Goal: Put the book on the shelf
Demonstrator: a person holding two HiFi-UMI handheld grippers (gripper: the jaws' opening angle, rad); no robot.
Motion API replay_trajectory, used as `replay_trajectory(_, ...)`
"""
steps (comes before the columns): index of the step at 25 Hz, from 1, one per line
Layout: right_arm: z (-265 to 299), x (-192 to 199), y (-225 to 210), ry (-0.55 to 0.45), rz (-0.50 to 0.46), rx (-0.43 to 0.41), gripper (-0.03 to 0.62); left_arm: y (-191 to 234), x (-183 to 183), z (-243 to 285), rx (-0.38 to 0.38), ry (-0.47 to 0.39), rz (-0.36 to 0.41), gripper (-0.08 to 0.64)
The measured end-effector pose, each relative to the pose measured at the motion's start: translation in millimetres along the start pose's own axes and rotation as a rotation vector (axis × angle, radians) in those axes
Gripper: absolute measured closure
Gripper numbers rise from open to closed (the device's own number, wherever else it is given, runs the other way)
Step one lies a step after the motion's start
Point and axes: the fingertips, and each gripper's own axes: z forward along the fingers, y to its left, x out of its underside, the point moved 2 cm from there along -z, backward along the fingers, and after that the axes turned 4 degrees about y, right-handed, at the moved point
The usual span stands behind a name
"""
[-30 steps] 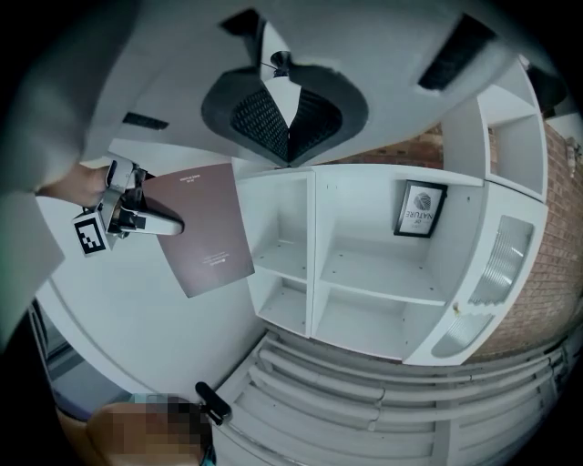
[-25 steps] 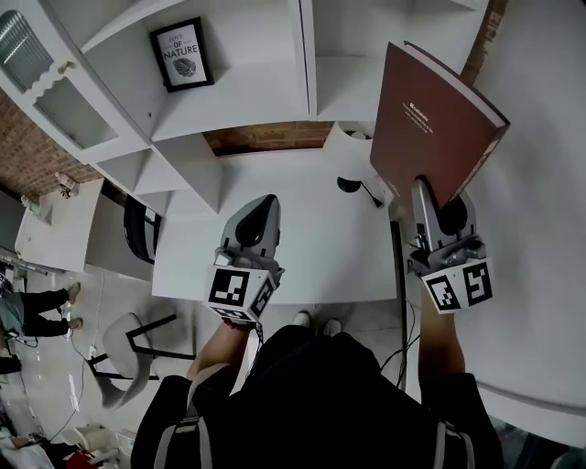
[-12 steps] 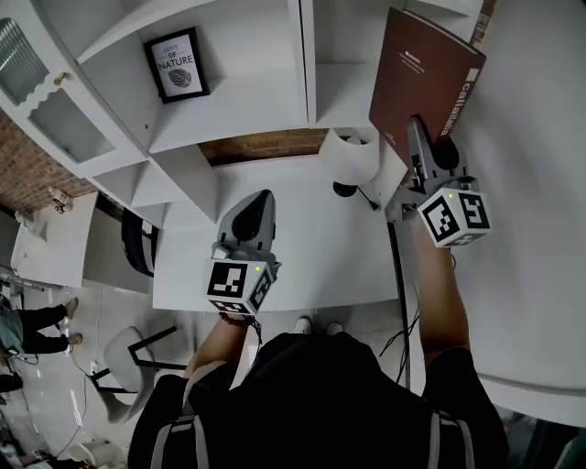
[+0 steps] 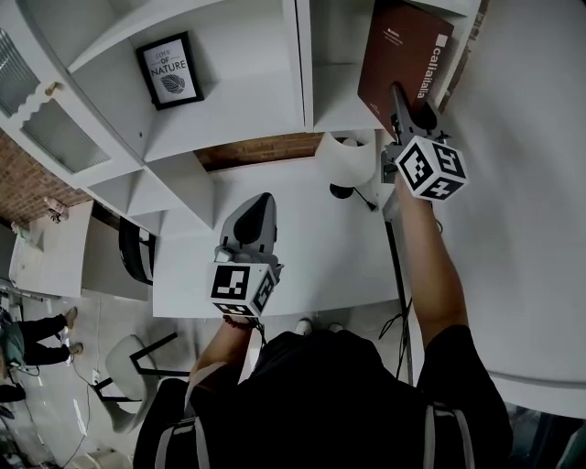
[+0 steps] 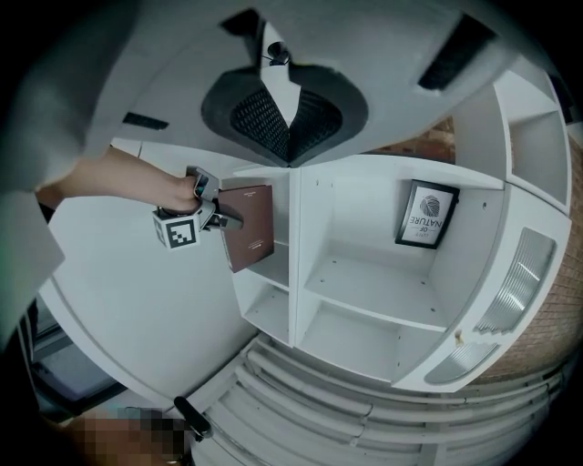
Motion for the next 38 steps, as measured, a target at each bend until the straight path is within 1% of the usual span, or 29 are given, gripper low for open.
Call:
replay_trajectory(5, 25.2, 13.8, -14.8, 0.043, 0.004, 0.033, 0.442, 4.6, 3.8, 4.6, 0.004, -0.010, -0.020, 0.541)
replay_trajectory(14, 56.1, 21.4, -29.0, 0.049, 0.045, 0.072, 0.442, 8.6, 6.7, 18.0, -0.012, -0.013, -0.030, 0.541)
replay_trajectory(17, 61.1, 26.6, -36.3, 0.060, 0.050, 0.096, 0.442, 3.6, 8.1, 21.2, -0.003, -0.012, -0.029, 0.541)
replay_trajectory(20, 66.6, 31.6, -40.7, 0.073, 0.054, 0.117, 0.442, -0.6, 6.2, 22.4, 0.017, -0.034, -0.019, 0.541)
replay_trajectory(23, 68.4, 33.6, -44.0, 0.082, 0.083, 0.132, 0.442, -4.9, 8.8, 24.1, 0.031, -0.020, -0.033, 0.541)
replay_trajectory(27, 65.0, 35.8, -46.7, 0.114, 0.091, 0.135, 0.439, -12.5, 11.0, 25.1, 0.042, -0.010, -0.040, 0.541)
replay_trajectory(29, 60.3, 35.6, -46.9, 0.120, 0.097, 0.127, 0.420, -16.0, 11.5, 25.1, 0.046, -0.007, -0.036, 0.541)
replay_trajectory(33, 53.9, 34.8, -39.7, 0.135, 0.073, 0.102, 0.387, -18.3, 11.5, 25.3, 0.049, -0.008, -0.032, 0.541)
replay_trajectory(36, 47.8, 40.3, -39.0, 0.168, 0.059, 0.107, 0.387, -21.0, 11.9, 24.0, 0.056, -0.014, -0.032, 0.541)
replay_trajectory(38, 39.7, 41.8, -38.8, 0.172, 0.052, 0.107, 0.387, -24.2, 13.7, 22.0, 0.060, -0.002, -0.041, 0.541)
